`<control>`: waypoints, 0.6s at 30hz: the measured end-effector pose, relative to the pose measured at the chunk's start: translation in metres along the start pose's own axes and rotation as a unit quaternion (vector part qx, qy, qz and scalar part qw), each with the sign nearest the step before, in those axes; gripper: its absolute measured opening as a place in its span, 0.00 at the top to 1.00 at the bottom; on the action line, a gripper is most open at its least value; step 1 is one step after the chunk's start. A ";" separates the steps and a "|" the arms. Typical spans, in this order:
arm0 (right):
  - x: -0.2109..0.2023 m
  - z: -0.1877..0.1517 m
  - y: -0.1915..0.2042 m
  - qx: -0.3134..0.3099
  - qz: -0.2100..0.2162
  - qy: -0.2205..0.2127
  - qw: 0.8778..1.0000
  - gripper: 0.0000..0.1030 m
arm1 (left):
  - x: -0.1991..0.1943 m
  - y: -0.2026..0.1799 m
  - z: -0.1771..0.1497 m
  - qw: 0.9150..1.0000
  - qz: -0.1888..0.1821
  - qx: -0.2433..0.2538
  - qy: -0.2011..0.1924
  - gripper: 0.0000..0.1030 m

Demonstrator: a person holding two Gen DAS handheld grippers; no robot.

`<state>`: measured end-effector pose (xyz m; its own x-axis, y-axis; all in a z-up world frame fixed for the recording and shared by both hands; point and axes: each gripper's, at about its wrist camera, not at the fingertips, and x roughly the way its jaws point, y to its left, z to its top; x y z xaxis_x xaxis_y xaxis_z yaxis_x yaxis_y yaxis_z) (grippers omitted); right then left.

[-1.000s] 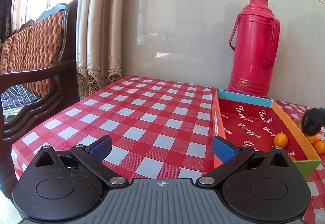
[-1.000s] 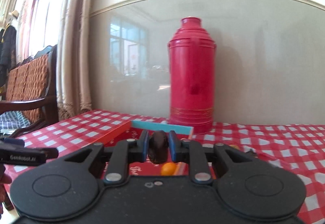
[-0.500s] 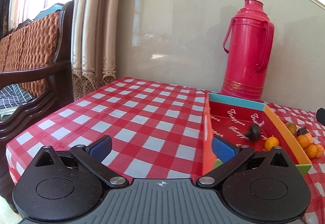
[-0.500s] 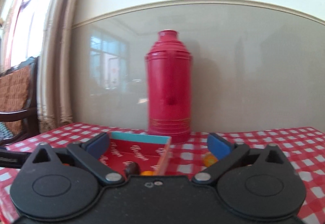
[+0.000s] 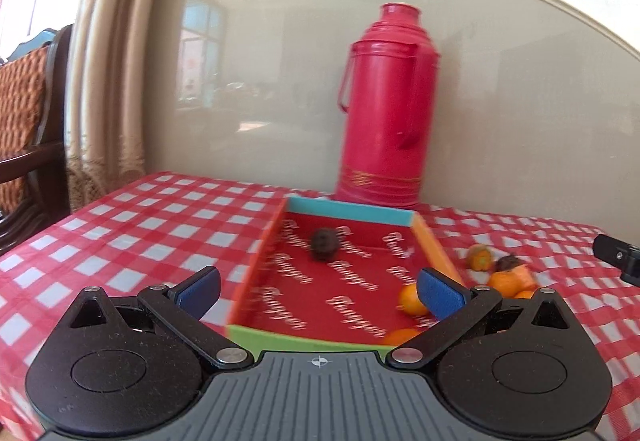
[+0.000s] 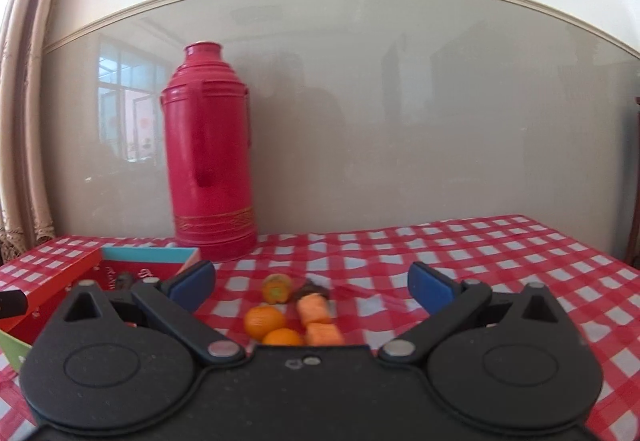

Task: Organize fruits
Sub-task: 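Reach the left tool to the orange and close its fingers on it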

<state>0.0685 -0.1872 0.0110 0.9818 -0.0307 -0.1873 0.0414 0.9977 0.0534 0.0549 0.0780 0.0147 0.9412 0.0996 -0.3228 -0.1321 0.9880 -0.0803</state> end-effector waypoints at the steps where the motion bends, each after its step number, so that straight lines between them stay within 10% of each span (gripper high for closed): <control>1: -0.001 0.000 -0.006 0.001 -0.009 -0.003 1.000 0.06 | 0.000 -0.009 0.000 1.000 -0.009 0.005 -0.002 0.00; 18: -0.010 -0.006 -0.094 0.039 -0.093 0.013 0.995 0.06 | 0.006 -0.138 -0.018 0.990 -0.107 0.088 0.004 0.00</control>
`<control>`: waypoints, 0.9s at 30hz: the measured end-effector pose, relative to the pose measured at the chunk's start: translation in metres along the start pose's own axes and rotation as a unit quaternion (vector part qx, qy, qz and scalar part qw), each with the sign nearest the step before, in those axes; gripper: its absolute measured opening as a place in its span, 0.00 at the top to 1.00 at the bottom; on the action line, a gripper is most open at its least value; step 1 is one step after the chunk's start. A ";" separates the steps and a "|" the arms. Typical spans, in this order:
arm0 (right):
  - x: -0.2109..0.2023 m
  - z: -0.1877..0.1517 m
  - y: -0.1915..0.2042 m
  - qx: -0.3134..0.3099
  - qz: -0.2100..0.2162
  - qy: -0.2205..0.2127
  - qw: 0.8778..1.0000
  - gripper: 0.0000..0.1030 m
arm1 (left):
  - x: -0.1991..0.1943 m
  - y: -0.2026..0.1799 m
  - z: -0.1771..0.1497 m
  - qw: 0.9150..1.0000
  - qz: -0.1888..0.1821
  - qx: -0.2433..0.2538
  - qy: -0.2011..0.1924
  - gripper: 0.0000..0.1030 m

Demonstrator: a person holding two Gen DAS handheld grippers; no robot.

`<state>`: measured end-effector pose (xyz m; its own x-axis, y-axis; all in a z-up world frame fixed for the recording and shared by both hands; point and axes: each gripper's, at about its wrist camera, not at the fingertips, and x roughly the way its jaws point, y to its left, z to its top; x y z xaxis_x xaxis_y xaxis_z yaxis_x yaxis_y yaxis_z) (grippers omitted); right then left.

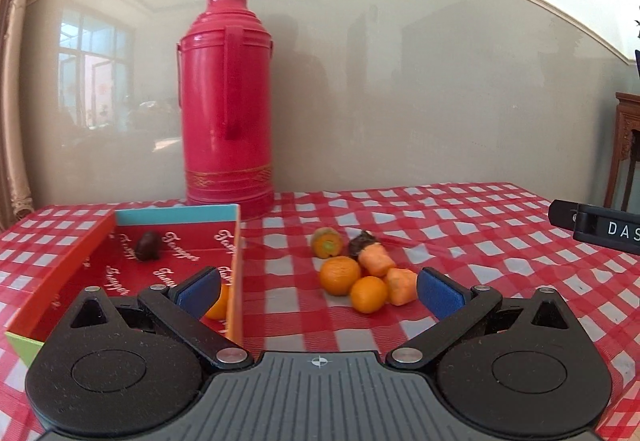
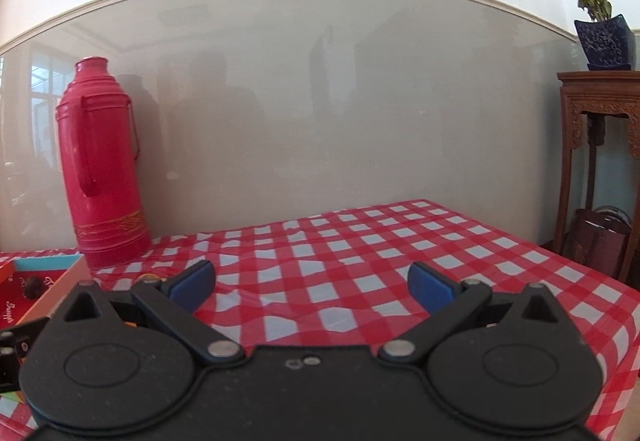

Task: Organize fruits
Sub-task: 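Reach the left tool to the orange and close its fingers on it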

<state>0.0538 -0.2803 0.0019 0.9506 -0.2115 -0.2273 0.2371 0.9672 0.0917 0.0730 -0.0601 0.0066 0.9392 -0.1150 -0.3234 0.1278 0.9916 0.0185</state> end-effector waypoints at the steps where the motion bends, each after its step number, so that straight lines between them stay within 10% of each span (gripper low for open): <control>1: 0.000 0.000 -0.002 0.001 -0.002 0.000 1.000 0.06 | 0.003 -0.004 0.000 1.000 -0.003 0.001 0.003 0.00; 10: 0.004 0.001 -0.017 0.008 -0.020 0.006 1.000 0.06 | 0.035 -0.027 -0.001 0.999 -0.011 0.013 0.041 0.00; 21: 0.015 0.000 -0.023 0.007 -0.029 0.014 0.999 0.06 | 0.076 -0.036 -0.004 0.995 -0.008 0.005 0.098 0.47; 27: 0.022 0.000 -0.023 0.004 -0.030 0.019 0.999 0.06 | 0.094 -0.032 -0.002 0.993 -0.007 -0.003 0.117 0.52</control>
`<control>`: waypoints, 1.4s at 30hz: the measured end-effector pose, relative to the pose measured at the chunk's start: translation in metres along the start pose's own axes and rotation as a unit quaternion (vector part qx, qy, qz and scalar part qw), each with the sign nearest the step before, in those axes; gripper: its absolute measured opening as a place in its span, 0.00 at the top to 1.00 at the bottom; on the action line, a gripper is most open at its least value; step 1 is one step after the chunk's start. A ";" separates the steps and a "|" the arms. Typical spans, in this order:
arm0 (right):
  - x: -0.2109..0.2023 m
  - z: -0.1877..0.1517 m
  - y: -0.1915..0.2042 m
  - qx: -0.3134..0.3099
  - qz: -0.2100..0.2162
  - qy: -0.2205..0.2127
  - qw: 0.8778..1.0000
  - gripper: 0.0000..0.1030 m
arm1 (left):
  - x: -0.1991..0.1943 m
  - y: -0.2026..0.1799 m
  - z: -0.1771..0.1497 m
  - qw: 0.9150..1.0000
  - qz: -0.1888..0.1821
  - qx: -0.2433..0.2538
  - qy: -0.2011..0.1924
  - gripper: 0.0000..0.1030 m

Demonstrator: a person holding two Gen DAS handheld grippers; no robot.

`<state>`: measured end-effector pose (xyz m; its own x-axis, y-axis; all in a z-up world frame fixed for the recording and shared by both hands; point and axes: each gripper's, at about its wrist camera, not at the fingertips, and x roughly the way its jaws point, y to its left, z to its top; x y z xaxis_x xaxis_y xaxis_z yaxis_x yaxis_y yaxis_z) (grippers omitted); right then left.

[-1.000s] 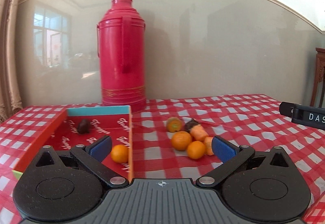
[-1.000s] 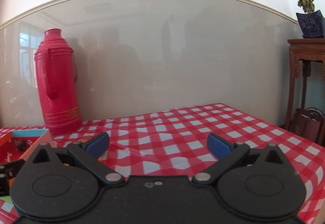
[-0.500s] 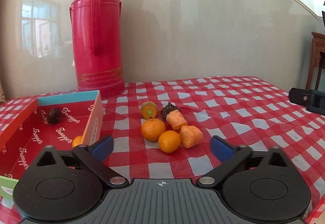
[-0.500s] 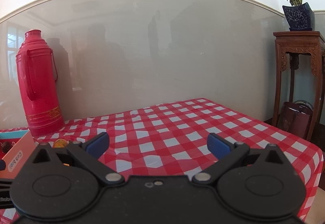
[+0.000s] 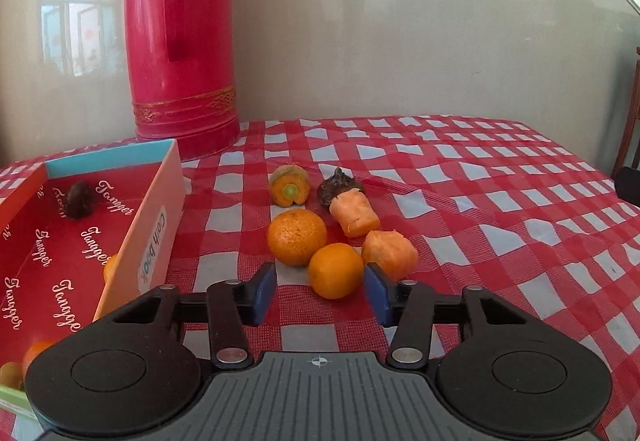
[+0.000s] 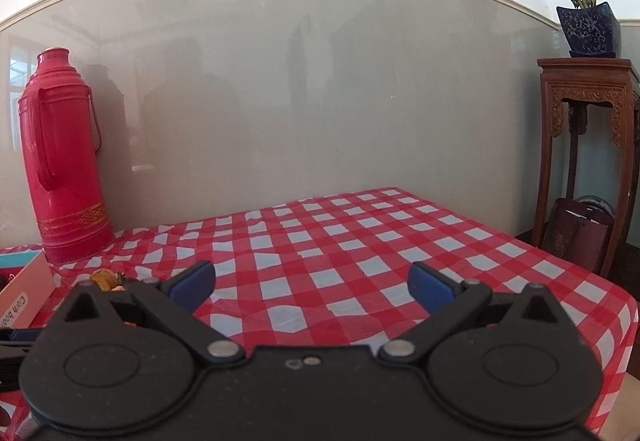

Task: Organize fruits
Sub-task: 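Reach the left tool to the orange and close its fingers on it, then carry the orange into the box and open the left tool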

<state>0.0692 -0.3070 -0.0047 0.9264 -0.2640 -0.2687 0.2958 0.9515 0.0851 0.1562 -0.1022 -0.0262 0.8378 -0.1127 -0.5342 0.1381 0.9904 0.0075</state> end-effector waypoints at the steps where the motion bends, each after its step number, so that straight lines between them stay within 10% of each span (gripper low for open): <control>1: 0.001 0.000 0.000 0.001 0.000 0.001 1.000 0.06 | 0.002 0.001 0.001 1.000 -0.003 -0.001 0.004 0.52; 8: 0.003 0.000 0.003 0.002 0.005 0.004 1.000 0.06 | 0.011 -0.005 0.004 0.999 -0.019 0.015 0.022 0.70; 27: 0.003 -0.003 0.027 0.017 0.030 0.029 0.999 0.06 | -0.058 0.025 0.007 0.999 0.003 0.026 -0.039 0.70; 42: -0.002 -0.013 0.074 -0.011 0.068 0.051 0.996 0.06 | -0.089 0.119 0.004 0.995 0.080 -0.028 -0.047 0.70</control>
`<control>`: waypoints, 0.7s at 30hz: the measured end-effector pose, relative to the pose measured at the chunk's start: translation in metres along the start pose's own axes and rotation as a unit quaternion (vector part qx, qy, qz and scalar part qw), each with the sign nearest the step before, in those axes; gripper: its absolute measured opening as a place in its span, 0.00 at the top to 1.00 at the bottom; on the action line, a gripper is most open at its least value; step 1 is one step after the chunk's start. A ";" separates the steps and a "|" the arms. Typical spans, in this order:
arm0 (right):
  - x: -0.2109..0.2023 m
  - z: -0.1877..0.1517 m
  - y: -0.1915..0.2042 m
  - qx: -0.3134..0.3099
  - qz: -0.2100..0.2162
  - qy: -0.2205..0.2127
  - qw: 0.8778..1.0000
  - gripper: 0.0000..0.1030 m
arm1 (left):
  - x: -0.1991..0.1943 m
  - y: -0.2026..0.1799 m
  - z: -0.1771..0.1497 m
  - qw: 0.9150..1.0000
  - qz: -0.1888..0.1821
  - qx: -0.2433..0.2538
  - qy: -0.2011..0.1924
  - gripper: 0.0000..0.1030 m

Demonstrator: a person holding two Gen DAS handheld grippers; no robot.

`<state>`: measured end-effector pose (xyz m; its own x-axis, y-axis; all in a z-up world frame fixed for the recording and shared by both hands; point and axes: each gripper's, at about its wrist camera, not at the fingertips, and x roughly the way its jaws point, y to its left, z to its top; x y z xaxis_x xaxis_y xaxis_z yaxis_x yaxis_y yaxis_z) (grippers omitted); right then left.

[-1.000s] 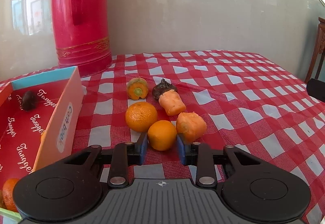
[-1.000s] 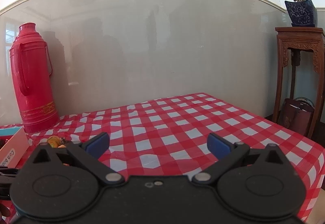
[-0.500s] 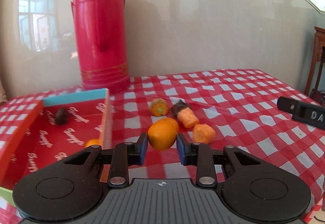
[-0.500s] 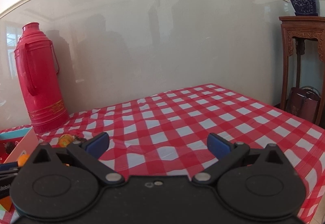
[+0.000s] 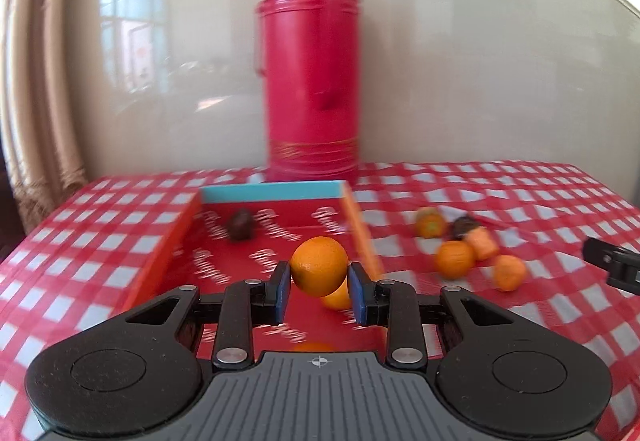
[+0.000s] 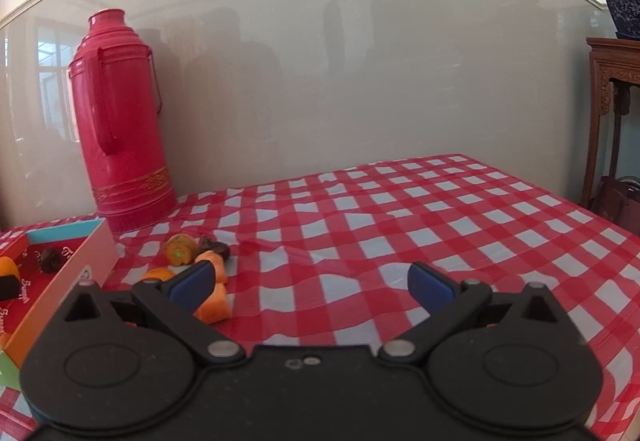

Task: Organize fruits
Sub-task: 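Carry the orange into the box and open the left tool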

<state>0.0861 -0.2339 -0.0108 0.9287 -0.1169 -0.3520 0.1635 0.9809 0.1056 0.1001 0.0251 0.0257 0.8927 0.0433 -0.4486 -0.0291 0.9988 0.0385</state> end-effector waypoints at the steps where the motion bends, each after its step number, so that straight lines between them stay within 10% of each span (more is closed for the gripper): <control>1: 0.000 0.000 0.003 -0.003 0.003 0.000 1.000 0.06 | 0.000 0.007 -0.001 1.000 0.007 -0.003 0.001 0.70; 5: -0.001 -0.001 0.012 -0.016 0.010 -0.001 1.000 0.06 | 0.005 0.026 -0.005 1.000 0.024 -0.016 0.012 0.67; 8: -0.001 -0.002 0.015 -0.018 0.016 0.001 1.000 0.06 | 0.001 0.033 -0.008 0.999 0.029 -0.024 -0.001 0.05; 9: 0.000 -0.002 0.015 -0.018 0.019 0.002 1.000 0.06 | -0.003 0.034 -0.007 0.999 0.032 -0.028 -0.017 0.00; 21: 0.005 -0.002 0.019 -0.025 0.064 0.017 0.997 0.09 | -0.005 0.034 -0.006 0.998 0.048 -0.019 -0.037 0.00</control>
<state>0.0928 -0.2150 -0.0127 0.9289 0.0145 -0.3701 0.0266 0.9940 0.1057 0.0921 0.0592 0.0239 0.9162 0.1378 -0.3764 -0.1309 0.9904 0.0441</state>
